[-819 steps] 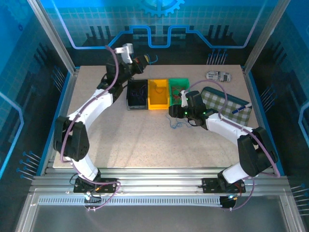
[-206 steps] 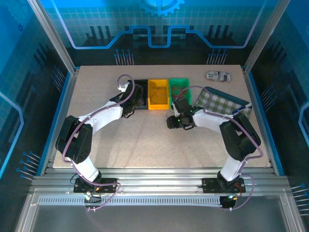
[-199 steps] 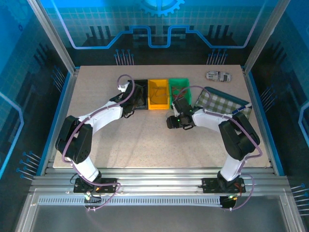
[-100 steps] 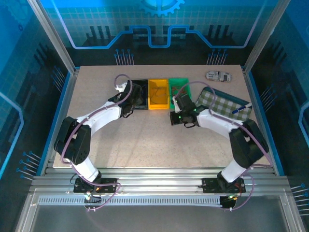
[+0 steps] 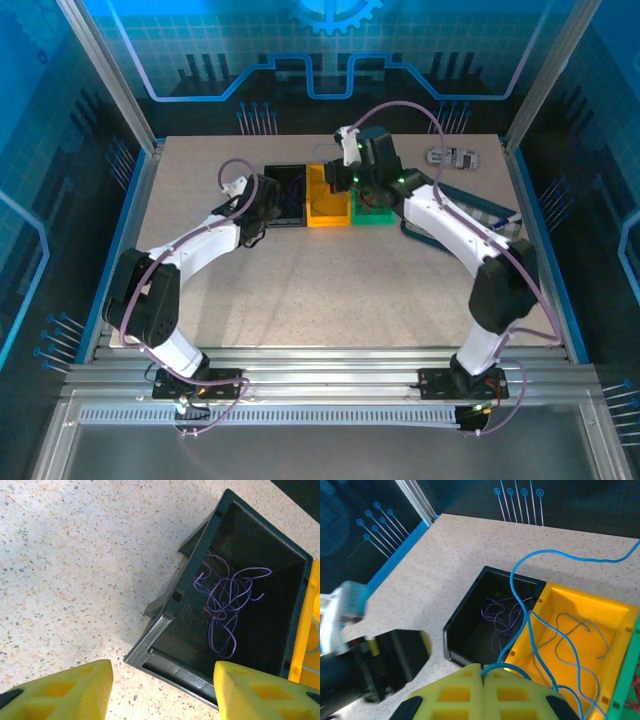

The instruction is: Untangle the cables

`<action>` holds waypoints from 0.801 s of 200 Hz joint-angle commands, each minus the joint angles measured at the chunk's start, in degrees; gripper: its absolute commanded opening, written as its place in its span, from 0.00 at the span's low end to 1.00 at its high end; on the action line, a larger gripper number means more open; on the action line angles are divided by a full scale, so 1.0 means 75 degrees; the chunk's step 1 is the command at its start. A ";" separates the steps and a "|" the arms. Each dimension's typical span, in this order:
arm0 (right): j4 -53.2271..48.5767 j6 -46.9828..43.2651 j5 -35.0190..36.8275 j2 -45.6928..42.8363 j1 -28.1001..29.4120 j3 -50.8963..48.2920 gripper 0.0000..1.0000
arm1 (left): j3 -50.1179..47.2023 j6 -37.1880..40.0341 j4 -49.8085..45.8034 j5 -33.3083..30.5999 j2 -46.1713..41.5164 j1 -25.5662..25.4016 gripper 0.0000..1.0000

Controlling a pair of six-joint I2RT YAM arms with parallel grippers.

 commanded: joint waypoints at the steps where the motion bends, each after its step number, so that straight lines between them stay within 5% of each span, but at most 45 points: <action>1: -0.0204 -0.0014 -0.0291 0.0799 -0.0250 0.0670 0.04 | -0.0181 -0.0105 -0.0058 -0.0201 -0.0467 0.0149 0.54; 79: -0.0392 0.0520 -0.0233 0.2191 -0.0445 0.1394 0.10 | -0.0610 -0.0065 -0.0163 -0.0396 -0.0993 0.0403 0.54; 115: -0.0216 0.0610 -0.0471 0.2296 -0.0476 0.1469 0.47 | -0.0582 -0.0051 -0.0105 -0.0388 -0.0949 0.0456 0.54; 160: 0.0404 0.0787 0.0226 0.1221 -0.0637 0.0304 0.58 | -0.0505 -0.0008 -0.0116 -0.0366 -0.0807 0.0511 0.55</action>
